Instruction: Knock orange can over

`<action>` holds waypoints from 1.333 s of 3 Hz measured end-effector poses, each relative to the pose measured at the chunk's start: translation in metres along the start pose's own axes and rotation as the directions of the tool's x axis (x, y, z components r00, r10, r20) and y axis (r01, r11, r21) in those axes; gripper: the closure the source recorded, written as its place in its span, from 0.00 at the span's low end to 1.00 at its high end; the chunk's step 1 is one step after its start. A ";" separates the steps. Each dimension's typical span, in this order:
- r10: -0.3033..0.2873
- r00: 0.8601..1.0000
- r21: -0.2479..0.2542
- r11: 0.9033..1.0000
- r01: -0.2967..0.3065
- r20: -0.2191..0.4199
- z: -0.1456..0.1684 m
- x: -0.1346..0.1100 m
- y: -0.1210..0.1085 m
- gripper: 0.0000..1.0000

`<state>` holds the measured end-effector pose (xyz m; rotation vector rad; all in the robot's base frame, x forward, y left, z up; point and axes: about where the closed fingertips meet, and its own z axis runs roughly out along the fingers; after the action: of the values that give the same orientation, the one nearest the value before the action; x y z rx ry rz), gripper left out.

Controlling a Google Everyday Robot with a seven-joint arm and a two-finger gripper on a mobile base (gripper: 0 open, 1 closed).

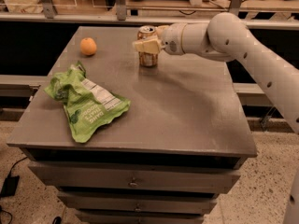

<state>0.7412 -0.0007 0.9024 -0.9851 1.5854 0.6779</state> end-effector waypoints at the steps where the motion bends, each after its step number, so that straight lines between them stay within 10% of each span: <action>1: -0.003 1.000 -0.004 1.000 0.002 -0.009 0.002 0.000 0.001 0.70; 2: -0.025 0.999 0.023 0.999 0.026 -0.038 -0.006 -0.010 -0.003 0.94; 4: -0.106 0.985 0.052 0.992 0.113 -0.136 -0.031 -0.060 -0.006 1.00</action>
Offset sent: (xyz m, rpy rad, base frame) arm 0.0019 -0.0197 0.0300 -0.0998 -0.0279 -0.0606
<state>0.7345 -0.0145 0.9687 -1.0833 1.6439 0.4952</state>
